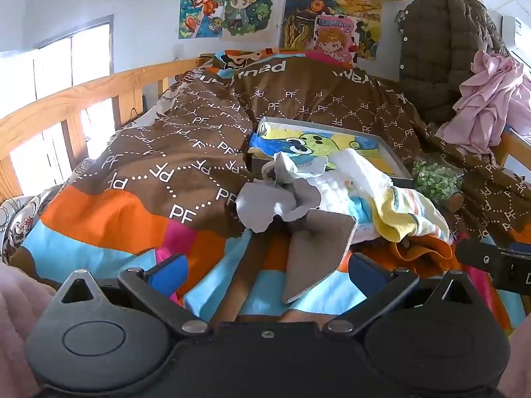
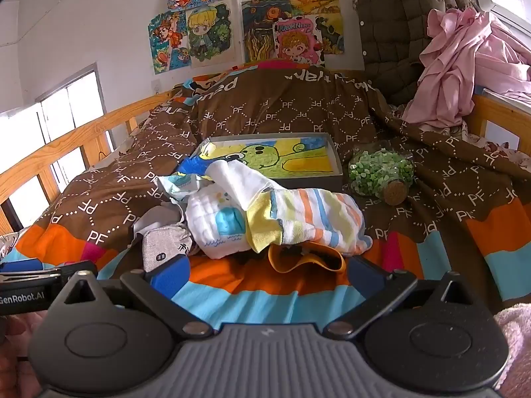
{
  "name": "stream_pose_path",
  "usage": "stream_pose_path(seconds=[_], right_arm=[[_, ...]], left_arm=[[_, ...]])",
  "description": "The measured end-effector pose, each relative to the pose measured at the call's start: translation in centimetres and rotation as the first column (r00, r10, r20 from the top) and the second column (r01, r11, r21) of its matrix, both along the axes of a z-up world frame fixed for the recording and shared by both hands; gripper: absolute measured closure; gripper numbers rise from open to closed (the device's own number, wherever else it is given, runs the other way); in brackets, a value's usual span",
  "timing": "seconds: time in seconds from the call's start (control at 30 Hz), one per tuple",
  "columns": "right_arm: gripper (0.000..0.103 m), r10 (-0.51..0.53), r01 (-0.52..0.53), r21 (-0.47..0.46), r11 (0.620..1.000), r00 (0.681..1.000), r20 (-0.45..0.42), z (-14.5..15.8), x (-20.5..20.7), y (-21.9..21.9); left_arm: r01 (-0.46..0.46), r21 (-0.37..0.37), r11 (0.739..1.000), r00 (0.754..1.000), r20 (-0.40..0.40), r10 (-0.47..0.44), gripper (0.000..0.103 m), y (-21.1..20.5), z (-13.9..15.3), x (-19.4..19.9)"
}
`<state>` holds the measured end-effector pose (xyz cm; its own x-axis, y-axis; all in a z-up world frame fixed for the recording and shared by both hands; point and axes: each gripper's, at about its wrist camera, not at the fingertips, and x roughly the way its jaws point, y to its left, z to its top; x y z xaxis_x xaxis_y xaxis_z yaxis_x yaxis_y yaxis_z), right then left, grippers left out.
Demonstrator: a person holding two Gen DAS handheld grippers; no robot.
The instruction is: Organize soft objects
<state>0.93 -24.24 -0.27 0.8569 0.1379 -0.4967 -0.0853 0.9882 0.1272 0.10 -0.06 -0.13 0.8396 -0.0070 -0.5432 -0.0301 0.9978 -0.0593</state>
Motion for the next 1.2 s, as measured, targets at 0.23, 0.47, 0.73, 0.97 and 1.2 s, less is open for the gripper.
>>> stream_pose_path(seconds=[0.23,0.47,0.73,0.97,1.2], right_arm=[[0.0,-0.002,0.002,0.003,1.0,1.0,-0.003,-0.08,0.02,0.01],[0.0,-0.002,0.002,0.004,1.0,1.0,-0.004,-0.1,0.02,0.01],[0.0,-0.001,0.001,0.005,1.0,1.0,-0.005,-0.07,-0.02,-0.03],[0.0,-0.001,0.001,0.005,1.0,1.0,-0.006,-0.05,-0.04,-0.06],[0.0,-0.001,0.001,0.006,1.0,1.0,-0.006,-0.07,-0.03,-0.1]], left_arm=[[0.002,0.001,1.0,1.0,0.0,-0.002,0.001,-0.04,-0.31,0.04],[0.002,-0.001,1.0,1.0,-0.001,-0.002,0.001,-0.01,-0.29,0.05],[0.002,-0.002,1.0,1.0,-0.001,-0.002,0.001,0.02,-0.29,0.05],[0.002,-0.002,1.0,1.0,-0.002,-0.002,0.001,0.03,-0.29,0.06],[0.002,-0.002,1.0,1.0,-0.002,-0.002,0.001,0.04,-0.29,0.07]])
